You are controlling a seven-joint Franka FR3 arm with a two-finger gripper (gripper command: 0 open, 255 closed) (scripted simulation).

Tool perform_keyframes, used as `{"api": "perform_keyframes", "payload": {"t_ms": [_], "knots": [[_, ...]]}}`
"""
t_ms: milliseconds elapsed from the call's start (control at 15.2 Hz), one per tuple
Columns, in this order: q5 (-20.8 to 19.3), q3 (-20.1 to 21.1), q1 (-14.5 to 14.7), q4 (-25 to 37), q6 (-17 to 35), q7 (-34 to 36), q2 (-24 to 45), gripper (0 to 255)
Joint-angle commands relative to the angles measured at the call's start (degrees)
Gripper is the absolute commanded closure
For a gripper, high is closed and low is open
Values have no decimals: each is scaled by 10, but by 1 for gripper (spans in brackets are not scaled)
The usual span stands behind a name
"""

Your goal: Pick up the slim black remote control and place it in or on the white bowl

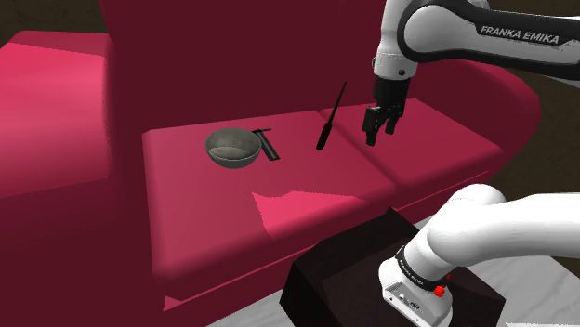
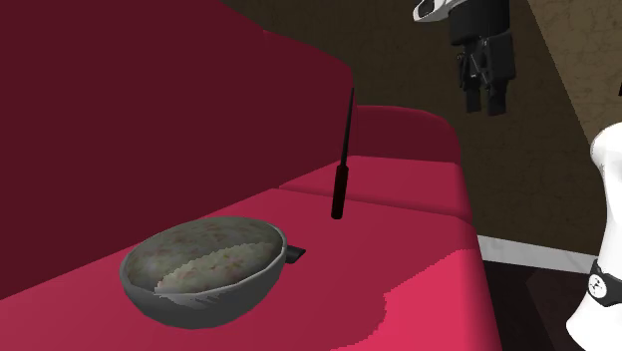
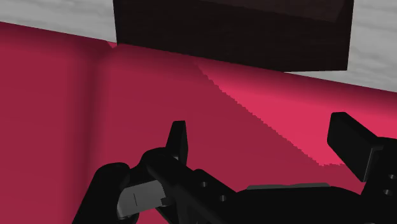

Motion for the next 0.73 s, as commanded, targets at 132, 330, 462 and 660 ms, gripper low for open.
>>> {"api": "perform_keyframes", "payload": {"t_ms": [132, 330, 462, 660], "knots": [[9, 6, -1, 8, 32, 14, 40, 0], [20, 16, -2, 25, 76, 34, 102, 0], [25, 21, -3, 40, 104, 47, 144, 0], [32, 28, -4, 69, 140, 66, 209, 0]]}}
